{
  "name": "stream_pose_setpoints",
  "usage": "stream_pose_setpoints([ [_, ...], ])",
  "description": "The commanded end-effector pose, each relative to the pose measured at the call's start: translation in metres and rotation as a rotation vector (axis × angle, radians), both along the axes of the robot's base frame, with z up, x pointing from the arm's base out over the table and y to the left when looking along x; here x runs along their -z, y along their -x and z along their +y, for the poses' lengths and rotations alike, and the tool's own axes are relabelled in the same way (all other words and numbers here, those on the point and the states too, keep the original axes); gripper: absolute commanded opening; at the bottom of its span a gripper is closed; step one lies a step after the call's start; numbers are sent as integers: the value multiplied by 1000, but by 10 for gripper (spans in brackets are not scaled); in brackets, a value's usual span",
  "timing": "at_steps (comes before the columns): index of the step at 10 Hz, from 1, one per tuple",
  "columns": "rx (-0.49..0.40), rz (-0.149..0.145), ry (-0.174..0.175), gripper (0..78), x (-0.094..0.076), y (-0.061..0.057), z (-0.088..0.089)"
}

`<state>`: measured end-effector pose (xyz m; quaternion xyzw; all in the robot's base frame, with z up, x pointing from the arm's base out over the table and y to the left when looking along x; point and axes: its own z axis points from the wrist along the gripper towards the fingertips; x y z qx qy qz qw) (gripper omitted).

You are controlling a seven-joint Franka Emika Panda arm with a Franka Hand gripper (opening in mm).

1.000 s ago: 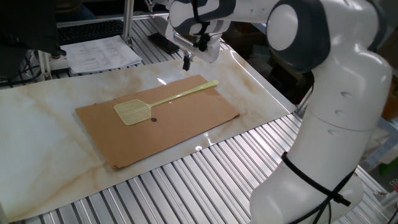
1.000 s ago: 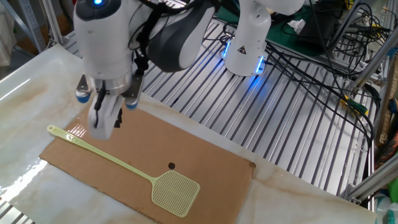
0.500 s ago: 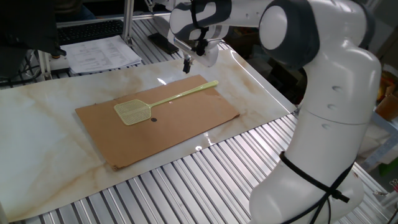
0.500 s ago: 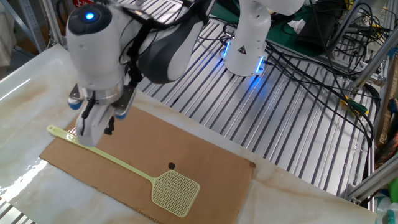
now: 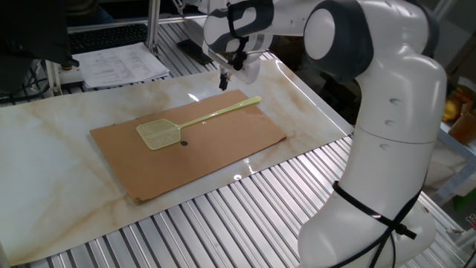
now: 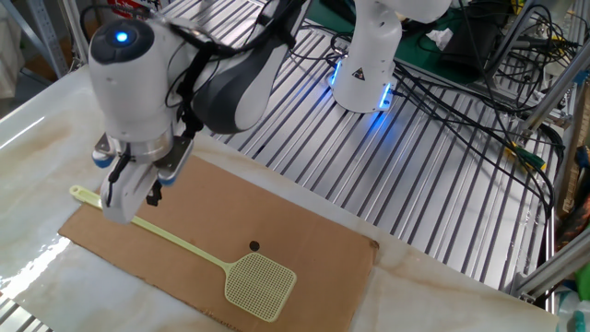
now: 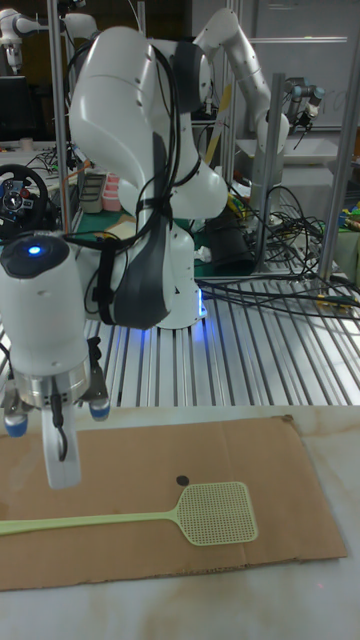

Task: Swat with a flyswatter

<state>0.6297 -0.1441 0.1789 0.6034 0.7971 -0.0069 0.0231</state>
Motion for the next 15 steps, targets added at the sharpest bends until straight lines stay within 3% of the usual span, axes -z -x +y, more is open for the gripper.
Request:
stream_pose_setpoints([
  [1,27,-10,7,0,12,-5,0],
  [9,44,-36,14,0,48,-12,-11],
  [15,42,-31,33,0,69,-11,-11],
])
